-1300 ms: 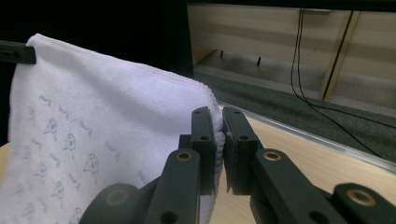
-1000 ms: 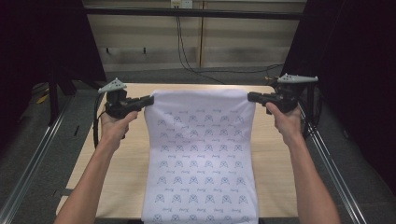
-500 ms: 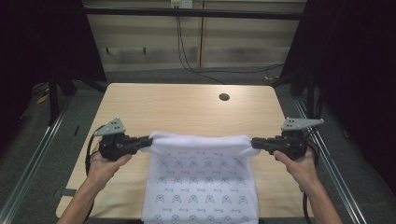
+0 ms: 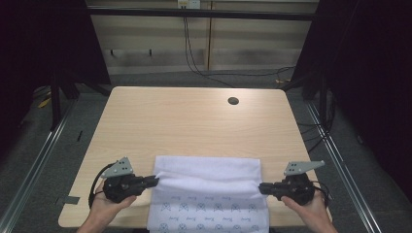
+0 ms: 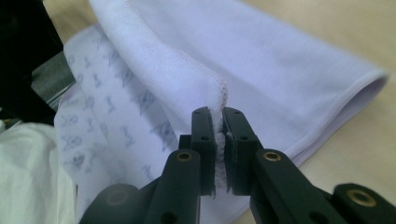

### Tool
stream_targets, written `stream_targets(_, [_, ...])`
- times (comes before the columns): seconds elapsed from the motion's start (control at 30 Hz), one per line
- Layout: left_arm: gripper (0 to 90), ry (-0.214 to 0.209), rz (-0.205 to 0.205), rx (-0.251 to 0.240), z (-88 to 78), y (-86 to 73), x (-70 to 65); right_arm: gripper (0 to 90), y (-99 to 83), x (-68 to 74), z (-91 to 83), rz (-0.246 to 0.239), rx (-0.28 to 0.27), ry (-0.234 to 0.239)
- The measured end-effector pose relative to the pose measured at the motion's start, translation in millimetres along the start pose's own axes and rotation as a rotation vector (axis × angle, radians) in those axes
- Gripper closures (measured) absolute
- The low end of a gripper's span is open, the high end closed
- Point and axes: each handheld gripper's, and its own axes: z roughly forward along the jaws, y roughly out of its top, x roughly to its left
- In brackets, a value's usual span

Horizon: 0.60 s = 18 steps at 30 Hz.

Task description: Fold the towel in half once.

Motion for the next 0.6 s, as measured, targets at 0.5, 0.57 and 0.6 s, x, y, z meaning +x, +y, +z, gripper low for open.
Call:
stream_targets(0.5, [85.6, -0.049, -0.026, 0.188, 33.9, -27.9, 5.5, 84.3, -29.3, 7.3, 39.2, 0.025, 0.197, -0.011])
stream_targets(0.57, [85.6, -0.043, -0.042, 0.185, 35.8, -28.2, 8.2, 84.6, -27.9, 6.0, 40.9, 0.036, 0.198, -0.017])
stream_targets(0.6, [85.6, -0.040, -0.046, 0.183, 37.0, -27.4, 9.7, 84.7, -27.6, 5.4, 42.2, 0.034, 0.186, -0.024])
